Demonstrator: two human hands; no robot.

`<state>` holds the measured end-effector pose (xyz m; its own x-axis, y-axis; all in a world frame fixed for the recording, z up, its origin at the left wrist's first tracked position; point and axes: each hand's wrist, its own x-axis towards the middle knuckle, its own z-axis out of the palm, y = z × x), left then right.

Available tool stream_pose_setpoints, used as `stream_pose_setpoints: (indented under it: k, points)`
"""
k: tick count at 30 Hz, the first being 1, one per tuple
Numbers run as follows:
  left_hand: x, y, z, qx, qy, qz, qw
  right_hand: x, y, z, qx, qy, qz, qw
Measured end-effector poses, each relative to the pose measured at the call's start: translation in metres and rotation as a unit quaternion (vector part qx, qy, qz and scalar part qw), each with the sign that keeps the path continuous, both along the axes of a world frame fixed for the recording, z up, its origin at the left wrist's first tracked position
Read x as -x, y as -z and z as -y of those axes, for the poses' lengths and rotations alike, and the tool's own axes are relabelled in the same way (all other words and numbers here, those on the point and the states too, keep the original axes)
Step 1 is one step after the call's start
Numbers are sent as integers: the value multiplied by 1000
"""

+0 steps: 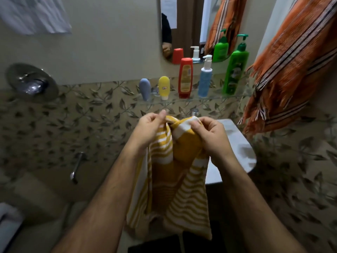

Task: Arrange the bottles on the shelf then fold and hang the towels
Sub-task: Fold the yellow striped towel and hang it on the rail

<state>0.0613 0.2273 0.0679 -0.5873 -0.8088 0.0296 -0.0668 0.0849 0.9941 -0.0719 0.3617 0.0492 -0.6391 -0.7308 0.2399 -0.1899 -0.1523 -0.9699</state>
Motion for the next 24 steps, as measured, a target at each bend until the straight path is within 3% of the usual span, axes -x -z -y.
stream_pose_setpoints:
  k: [2, 4, 7, 11, 13, 15, 17, 20, 24]
  points:
    - [-19, 8, 3, 1, 7, 40, 999, -7, 10, 5, -30, 42, -24, 998]
    - [-35, 15, 7, 2, 0, 53, 999, -11, 22, 9, -97, 108, -112, 983]
    - [-58, 15, 17, 37, -127, 27, 991, -19, 39, 6, -179, 195, -228, 937]
    - [-87, 18, 29, 13, -202, 34, 979, -29, 51, 6, -161, 217, -283, 920]
    - [-98, 23, 31, 4, -207, 53, 977, -35, 48, 11, -115, 183, -192, 957]
    - [-106, 28, 32, -7, -211, 68, 975, -45, 38, 18, -65, 105, -15, 992]
    - [-116, 34, 34, -22, -197, 90, 976, -55, 27, 23, -39, -2, 91, 995]
    - [-140, 47, 35, -78, -165, 104, 978, -74, 8, 30, -54, -173, 67, 981]
    - [-179, 61, 30, -97, -32, 215, 971, -94, -15, 48, -64, -235, 31, 969]
